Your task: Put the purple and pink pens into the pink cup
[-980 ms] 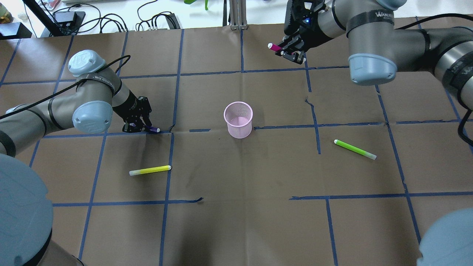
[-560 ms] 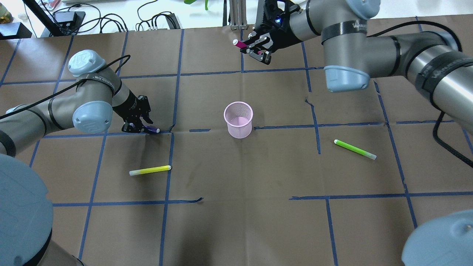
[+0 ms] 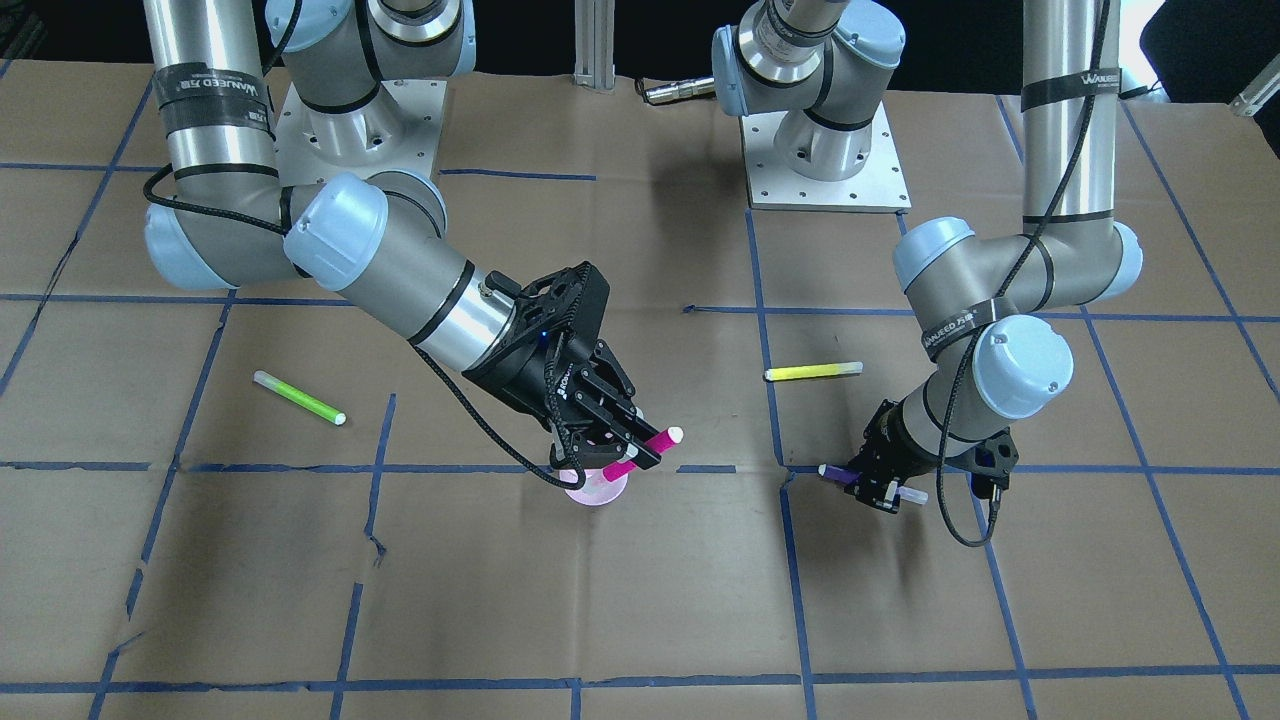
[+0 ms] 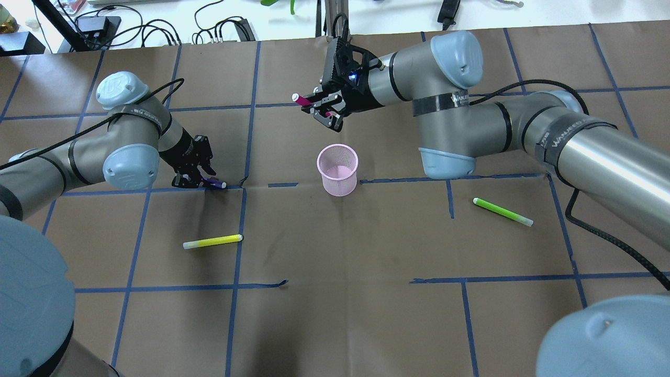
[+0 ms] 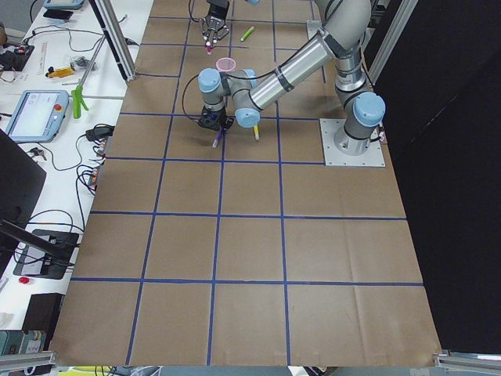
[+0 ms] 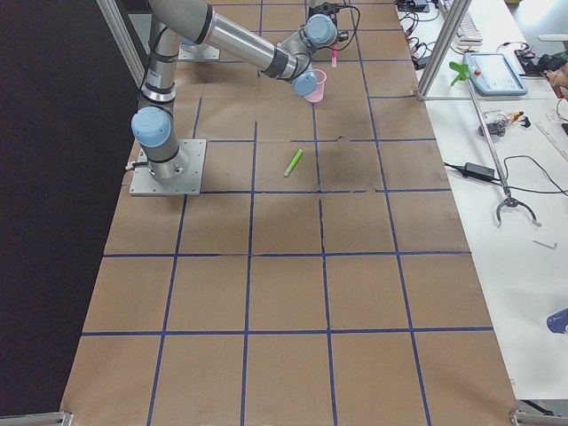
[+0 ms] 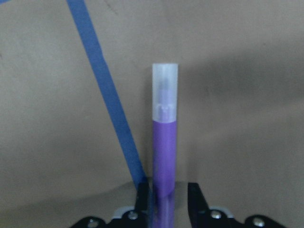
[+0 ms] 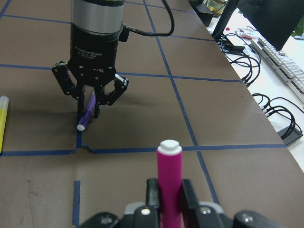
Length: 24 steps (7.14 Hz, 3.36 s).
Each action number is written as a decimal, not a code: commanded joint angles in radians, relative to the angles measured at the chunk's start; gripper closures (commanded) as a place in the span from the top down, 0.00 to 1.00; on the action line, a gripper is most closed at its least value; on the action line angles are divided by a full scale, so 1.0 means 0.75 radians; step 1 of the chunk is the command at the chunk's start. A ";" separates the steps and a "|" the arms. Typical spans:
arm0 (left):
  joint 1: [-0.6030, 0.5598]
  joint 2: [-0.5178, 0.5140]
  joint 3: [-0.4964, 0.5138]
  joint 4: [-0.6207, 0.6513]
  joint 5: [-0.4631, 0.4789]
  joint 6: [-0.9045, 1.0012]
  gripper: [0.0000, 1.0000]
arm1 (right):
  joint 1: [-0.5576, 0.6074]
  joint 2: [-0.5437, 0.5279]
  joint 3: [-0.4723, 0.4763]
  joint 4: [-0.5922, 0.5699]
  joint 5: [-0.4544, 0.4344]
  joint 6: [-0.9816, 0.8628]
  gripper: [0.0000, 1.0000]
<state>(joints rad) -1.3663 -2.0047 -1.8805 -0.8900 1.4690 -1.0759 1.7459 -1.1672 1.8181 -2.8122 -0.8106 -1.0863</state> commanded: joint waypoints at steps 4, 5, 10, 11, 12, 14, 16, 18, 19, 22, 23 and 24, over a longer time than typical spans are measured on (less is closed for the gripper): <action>0.010 -0.015 0.004 0.000 -0.001 0.009 0.02 | 0.010 0.000 0.173 -0.132 0.003 0.041 0.09; 0.010 -0.006 0.012 -0.002 -0.003 0.009 0.00 | 0.010 0.000 0.182 -0.132 0.001 0.065 0.09; 0.014 0.261 0.026 -0.185 -0.003 0.011 0.01 | 0.010 0.006 0.214 -0.130 -0.001 0.092 0.11; 0.016 0.347 0.030 -0.269 -0.044 0.011 0.01 | -0.002 0.008 0.214 -0.130 -0.003 0.086 0.11; 0.016 0.414 0.053 -0.357 -0.048 0.013 0.01 | -0.002 0.014 0.214 -0.128 -0.011 0.080 0.16; 0.014 0.466 0.159 -0.502 -0.034 0.013 0.01 | -0.006 0.016 0.214 -0.118 -0.011 0.090 0.56; -0.005 0.529 0.286 -0.643 0.047 0.015 0.00 | -0.006 0.008 0.210 -0.116 -0.017 0.098 0.76; -0.013 0.536 0.388 -0.790 0.086 0.013 0.00 | -0.012 -0.023 0.166 0.022 -0.072 0.157 0.92; -0.013 0.525 0.390 -0.799 0.097 0.013 0.00 | -0.015 -0.075 0.058 0.294 -0.229 0.152 0.94; -0.007 0.503 0.384 -0.793 -0.009 0.011 0.01 | -0.051 -0.164 -0.168 0.919 -0.621 0.158 1.00; -0.007 0.501 0.384 -0.793 -0.022 0.013 0.01 | -0.088 -0.204 -0.215 1.085 -0.730 0.196 1.00; -0.007 0.499 0.382 -0.793 -0.052 0.011 0.01 | -0.125 -0.266 -0.268 1.232 -0.786 0.324 1.00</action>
<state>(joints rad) -1.3720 -1.6285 -1.5925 -1.4850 1.4577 -1.0667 1.6850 -1.3174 1.6664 -2.0350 -1.3244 -0.9270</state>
